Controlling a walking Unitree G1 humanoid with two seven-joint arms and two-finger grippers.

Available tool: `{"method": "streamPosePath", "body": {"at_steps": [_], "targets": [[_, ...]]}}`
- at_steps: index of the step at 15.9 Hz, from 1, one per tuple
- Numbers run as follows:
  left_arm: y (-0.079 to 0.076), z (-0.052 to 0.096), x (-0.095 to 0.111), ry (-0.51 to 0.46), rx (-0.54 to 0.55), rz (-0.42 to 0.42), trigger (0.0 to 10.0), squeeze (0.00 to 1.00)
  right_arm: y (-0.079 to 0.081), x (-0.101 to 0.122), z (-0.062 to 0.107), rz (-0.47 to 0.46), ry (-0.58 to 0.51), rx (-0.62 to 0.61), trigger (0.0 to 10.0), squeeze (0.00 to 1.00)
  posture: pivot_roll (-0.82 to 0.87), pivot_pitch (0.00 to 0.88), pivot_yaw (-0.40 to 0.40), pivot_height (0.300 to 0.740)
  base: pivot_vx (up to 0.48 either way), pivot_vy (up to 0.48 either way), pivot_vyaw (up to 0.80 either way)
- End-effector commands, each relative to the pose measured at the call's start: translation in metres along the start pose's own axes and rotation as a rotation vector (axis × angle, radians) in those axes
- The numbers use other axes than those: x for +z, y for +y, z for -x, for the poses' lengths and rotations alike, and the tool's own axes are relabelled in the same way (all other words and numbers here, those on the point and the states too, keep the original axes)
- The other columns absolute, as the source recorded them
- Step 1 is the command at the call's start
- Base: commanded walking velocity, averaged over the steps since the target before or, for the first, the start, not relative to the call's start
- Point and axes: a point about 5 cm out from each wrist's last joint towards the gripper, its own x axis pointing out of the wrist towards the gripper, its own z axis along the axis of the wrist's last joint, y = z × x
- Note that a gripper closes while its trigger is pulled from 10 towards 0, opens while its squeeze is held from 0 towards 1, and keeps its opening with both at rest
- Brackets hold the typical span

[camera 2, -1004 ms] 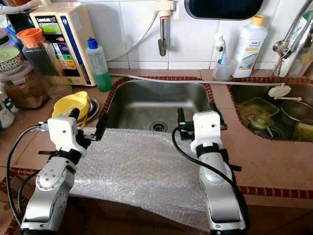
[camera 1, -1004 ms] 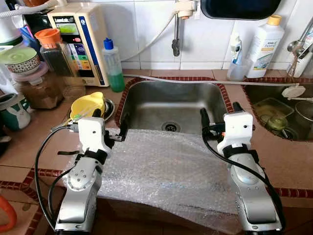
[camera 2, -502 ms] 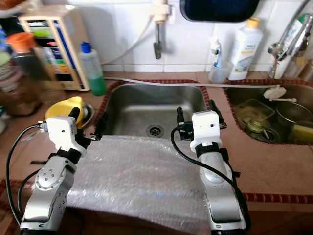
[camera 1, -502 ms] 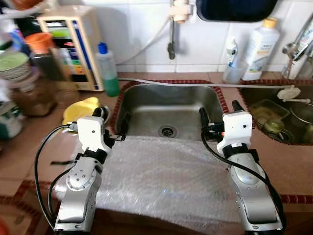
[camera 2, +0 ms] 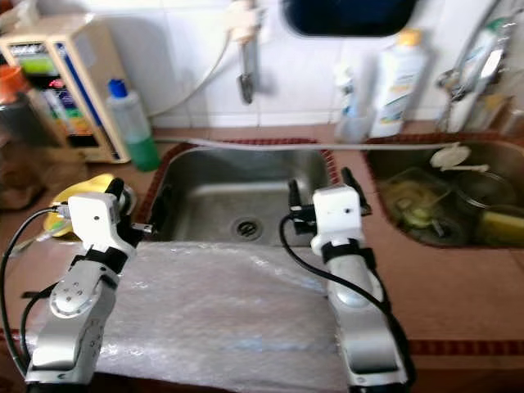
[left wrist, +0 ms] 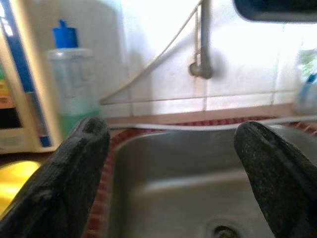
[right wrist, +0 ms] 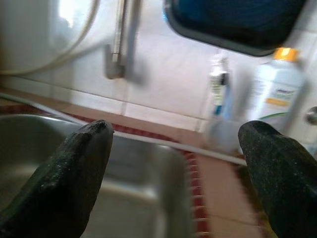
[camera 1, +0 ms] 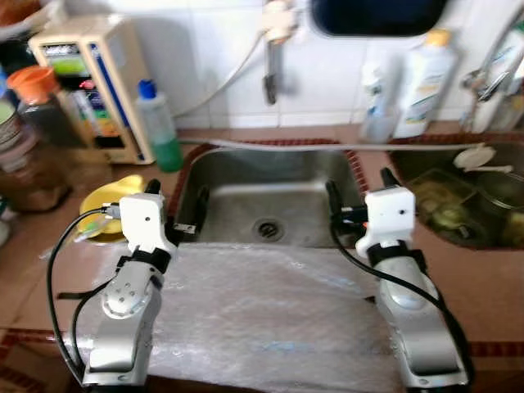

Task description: Kitchen organization

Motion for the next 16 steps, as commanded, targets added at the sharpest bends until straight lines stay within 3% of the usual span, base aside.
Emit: {"method": "streamPosePath", "body": {"at_steps": [1,7,10,12,16], "targets": [[0.001,0.001,0.001,0.004,-0.003,-0.011,10.0,0.00,-0.001,0.004,0.000,-0.002,-0.018,-0.004,10.0,0.00,-0.02,0.003,0.060,0.740,0.000,0.000,0.00],[0.000,0.003,-0.001,0.020,0.000,-0.010,10.0,0.00,-0.001,0.003,0.002,0.000,-0.009,0.001,10.0,0.00,-0.02,0.011,0.059,0.740,0.082,0.000,0.00],[0.003,0.003,0.000,0.011,0.033,-0.046,10.0,0.00,0.005,0.002,0.001,-0.040,0.017,0.034,10.0,0.00,-0.02,0.011,0.061,0.740,0.000,0.000,0.00],[0.008,0.000,0.001,0.006,0.064,-0.066,10.0,0.00,0.008,0.002,-0.001,-0.127,0.034,0.038,10.0,0.00,-0.01,0.010,0.060,0.740,0.000,0.000,0.00],[0.029,-0.006,0.009,-0.020,0.198,-0.134,10.0,0.00,0.016,0.009,-0.002,-0.128,0.018,0.086,10.0,0.00,-0.01,0.010,0.056,0.740,0.000,0.000,0.00]]}}
